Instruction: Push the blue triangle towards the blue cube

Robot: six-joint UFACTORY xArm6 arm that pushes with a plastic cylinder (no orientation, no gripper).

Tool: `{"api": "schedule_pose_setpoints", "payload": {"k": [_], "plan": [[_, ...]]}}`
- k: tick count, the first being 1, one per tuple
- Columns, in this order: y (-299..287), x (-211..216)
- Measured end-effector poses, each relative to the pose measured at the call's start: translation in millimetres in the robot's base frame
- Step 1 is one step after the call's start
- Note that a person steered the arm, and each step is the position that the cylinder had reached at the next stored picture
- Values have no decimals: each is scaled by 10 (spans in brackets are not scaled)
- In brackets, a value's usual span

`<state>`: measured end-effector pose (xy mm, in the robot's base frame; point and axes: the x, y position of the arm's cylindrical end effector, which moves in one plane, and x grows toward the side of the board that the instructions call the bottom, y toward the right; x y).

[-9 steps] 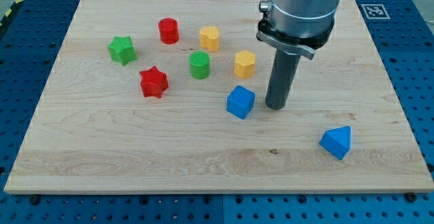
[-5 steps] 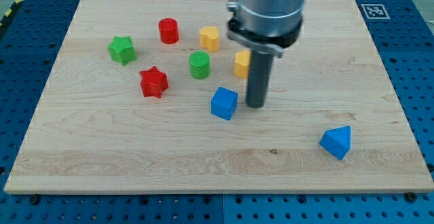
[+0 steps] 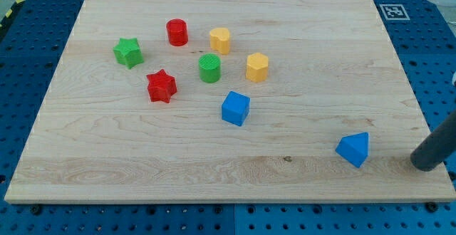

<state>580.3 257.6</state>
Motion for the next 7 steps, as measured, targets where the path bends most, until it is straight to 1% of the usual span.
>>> {"api": "schedule_pose_setpoints", "payload": {"k": [2, 3, 4, 7], "plan": [[-658, -6], [-675, -202], [-829, -329], [-895, -271]]}}
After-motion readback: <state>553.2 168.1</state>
